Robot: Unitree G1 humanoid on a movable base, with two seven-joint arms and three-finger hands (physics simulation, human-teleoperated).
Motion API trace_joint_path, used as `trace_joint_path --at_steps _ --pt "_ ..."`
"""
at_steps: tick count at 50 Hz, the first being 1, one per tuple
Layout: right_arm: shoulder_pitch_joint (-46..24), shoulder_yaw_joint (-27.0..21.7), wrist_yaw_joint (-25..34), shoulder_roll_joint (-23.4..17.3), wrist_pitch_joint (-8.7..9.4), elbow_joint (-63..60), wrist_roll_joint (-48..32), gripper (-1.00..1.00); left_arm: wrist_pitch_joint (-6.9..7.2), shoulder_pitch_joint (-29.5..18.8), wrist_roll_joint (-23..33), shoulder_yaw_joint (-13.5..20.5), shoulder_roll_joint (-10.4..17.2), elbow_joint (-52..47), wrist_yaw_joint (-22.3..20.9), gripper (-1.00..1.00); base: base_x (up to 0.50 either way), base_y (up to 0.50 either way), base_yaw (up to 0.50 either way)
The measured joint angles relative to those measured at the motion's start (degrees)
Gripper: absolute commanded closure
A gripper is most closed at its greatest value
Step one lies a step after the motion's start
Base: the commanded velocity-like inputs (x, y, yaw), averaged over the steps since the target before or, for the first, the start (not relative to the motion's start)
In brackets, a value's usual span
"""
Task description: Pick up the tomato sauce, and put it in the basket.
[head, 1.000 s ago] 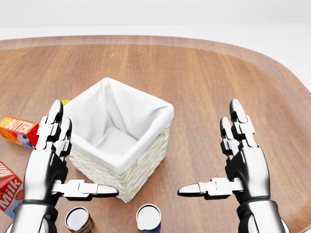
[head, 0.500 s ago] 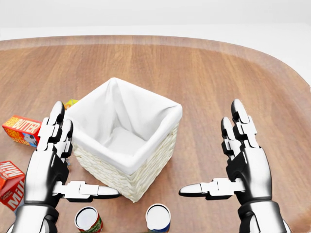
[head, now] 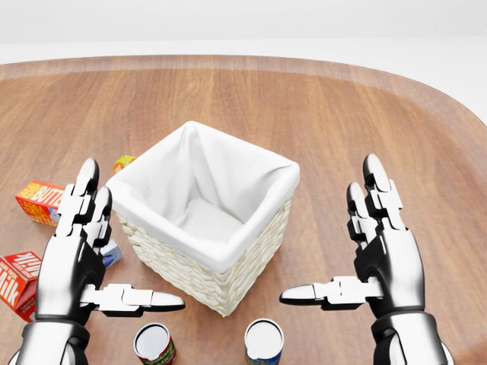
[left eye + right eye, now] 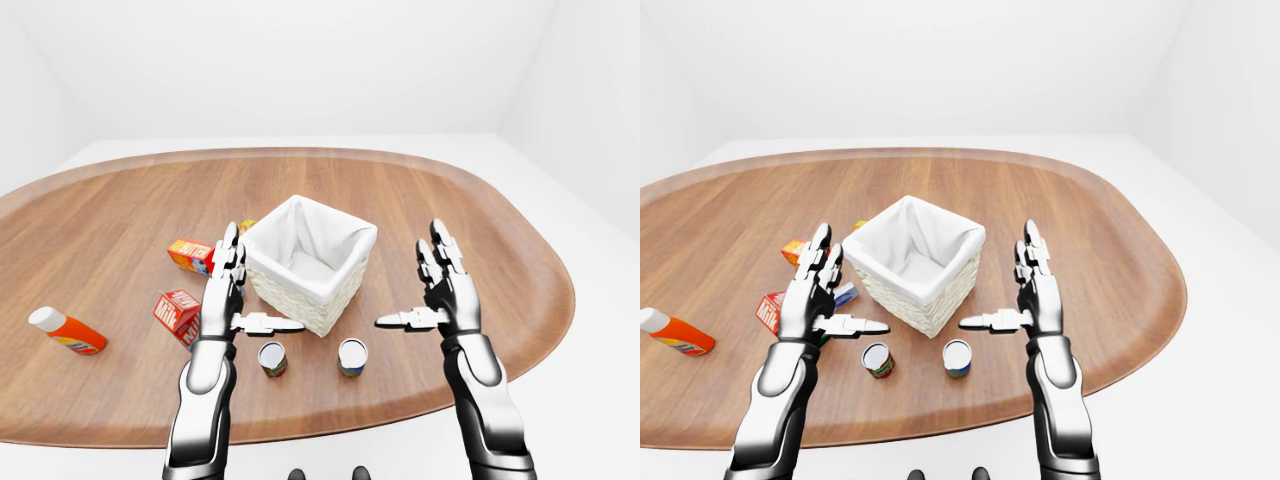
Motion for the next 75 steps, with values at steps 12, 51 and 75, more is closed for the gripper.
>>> trace_joint_path --at_steps 12,51,75 --pt "-0.15 -0.10 -0.07 -0.07 0.00 0.26 -0.08 -1.00 0.00 -0.12 0.48 0.41 0.16 1.12 0.06 -1.00 0.00 0.00 0.00" --pt "0.25 0.58 0.00 0.14 0.00 1.13 -0.73 -1.00 0.00 4.08 10.44 0.72 0.73 -6.82 -1.80 -1.00 0.00 0.00 0.00" --pt "0.09 0.51 0.20 0.11 0.00 2.24 -0.32 -1.00 0.00 4.57 19.46 0.74 1.11 -9.00 -3.61 -1.00 0.00 0.00 0.00"
